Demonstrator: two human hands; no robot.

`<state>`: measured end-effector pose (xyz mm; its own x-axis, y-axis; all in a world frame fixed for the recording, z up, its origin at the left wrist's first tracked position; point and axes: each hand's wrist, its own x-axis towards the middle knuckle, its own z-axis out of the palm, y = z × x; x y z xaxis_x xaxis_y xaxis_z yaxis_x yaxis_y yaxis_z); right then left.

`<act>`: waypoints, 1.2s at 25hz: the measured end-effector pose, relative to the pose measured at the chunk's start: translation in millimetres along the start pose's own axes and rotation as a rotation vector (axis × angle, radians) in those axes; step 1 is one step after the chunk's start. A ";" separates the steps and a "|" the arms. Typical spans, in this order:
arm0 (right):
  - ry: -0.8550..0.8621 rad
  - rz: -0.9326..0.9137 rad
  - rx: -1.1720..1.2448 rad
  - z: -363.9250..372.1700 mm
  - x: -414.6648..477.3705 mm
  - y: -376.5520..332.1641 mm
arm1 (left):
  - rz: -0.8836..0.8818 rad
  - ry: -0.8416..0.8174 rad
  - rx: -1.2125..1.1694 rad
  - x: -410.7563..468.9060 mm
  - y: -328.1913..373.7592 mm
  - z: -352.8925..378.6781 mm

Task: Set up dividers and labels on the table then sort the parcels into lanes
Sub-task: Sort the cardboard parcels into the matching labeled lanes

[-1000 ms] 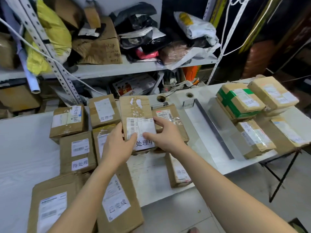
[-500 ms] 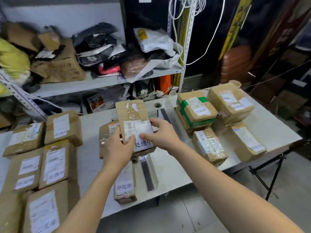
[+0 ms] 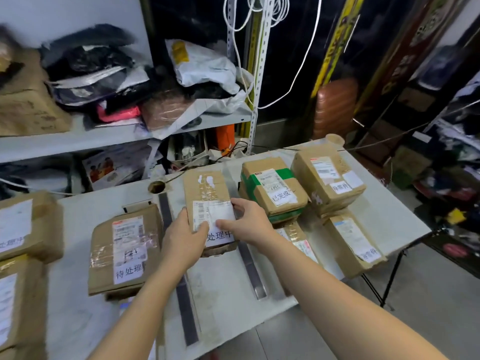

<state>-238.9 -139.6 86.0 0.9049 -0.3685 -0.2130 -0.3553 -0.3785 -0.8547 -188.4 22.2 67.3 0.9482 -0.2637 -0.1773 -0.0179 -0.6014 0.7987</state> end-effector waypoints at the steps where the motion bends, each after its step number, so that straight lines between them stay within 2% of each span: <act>1: -0.005 0.006 -0.009 0.8 7.7 3.8 | -0.003 -0.003 0.018 7.1 -1.8 3.8; 8: -0.113 0.015 -0.219 21.3 53.3 30.9 | -0.140 -0.028 0.163 45.8 -30.4 40.6; 18: -0.256 0.156 -0.272 45.7 86.5 104.8 | -0.382 -0.080 0.227 65.7 -67.6 103.4; 25: -0.241 0.211 -0.277 67.4 102.3 116.0 | -0.413 0.054 0.267 78.5 -77.6 118.9; 28: -0.265 0.190 -0.307 64.0 105.1 104.7 | -0.333 0.046 0.371 76.7 -63.6 109.0; 30: -0.253 0.064 -0.415 53.1 109.4 86.8 | -0.222 0.107 0.430 71.7 -42.0 89.3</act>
<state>-158.2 -167.7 -36.6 0.8886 -0.2031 -0.4112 -0.4285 -0.6874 -0.5864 -148.0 -38.8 -30.3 0.9707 -0.0288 -0.2384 0.0801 -0.8972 0.4344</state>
